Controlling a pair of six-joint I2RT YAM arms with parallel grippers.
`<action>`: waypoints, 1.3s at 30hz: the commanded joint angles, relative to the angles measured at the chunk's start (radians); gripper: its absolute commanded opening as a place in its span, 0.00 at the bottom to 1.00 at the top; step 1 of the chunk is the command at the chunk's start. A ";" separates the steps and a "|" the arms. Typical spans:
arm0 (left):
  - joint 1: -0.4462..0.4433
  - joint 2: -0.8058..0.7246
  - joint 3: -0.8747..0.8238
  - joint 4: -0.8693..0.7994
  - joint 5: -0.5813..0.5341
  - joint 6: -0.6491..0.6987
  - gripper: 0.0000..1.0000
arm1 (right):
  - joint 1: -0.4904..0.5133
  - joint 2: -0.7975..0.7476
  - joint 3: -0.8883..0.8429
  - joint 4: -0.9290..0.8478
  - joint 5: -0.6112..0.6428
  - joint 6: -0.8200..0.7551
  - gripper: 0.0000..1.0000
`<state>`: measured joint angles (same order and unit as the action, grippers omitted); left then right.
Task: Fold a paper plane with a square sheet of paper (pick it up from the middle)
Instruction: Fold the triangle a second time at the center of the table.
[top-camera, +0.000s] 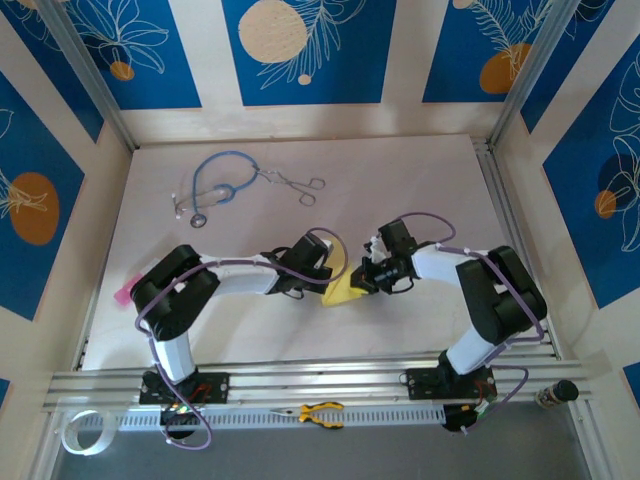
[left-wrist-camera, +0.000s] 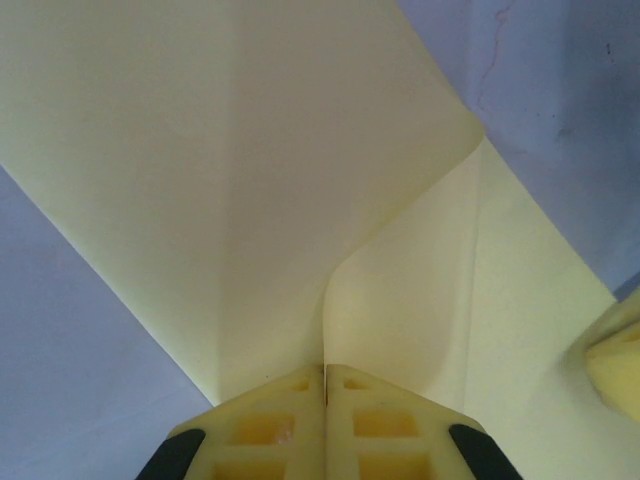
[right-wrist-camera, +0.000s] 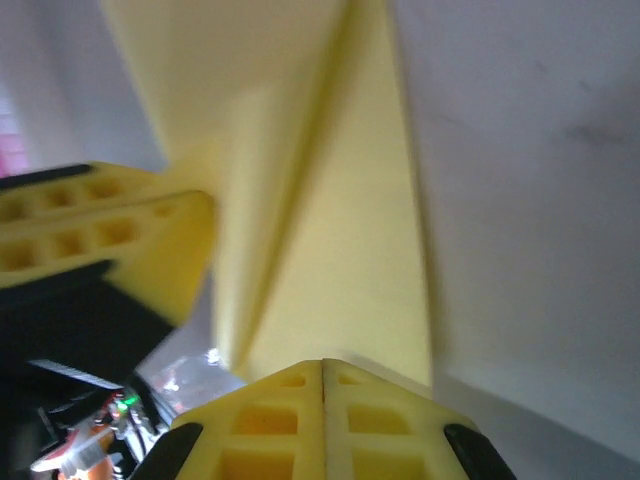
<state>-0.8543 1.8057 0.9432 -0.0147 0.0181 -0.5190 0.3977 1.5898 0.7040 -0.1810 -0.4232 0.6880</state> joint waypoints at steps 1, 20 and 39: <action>0.016 0.011 -0.034 -0.039 -0.001 -0.013 0.01 | 0.001 -0.048 -0.007 0.078 -0.072 0.074 0.03; 0.020 0.012 -0.030 -0.037 0.003 -0.003 0.01 | 0.075 0.100 0.084 0.160 -0.048 0.153 0.00; 0.021 0.024 -0.023 -0.045 0.010 0.007 0.01 | 0.038 0.151 0.027 0.166 0.007 0.146 0.00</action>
<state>-0.8482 1.8038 0.9344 0.0006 0.0261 -0.5213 0.4519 1.7576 0.7547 0.0044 -0.4263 0.8295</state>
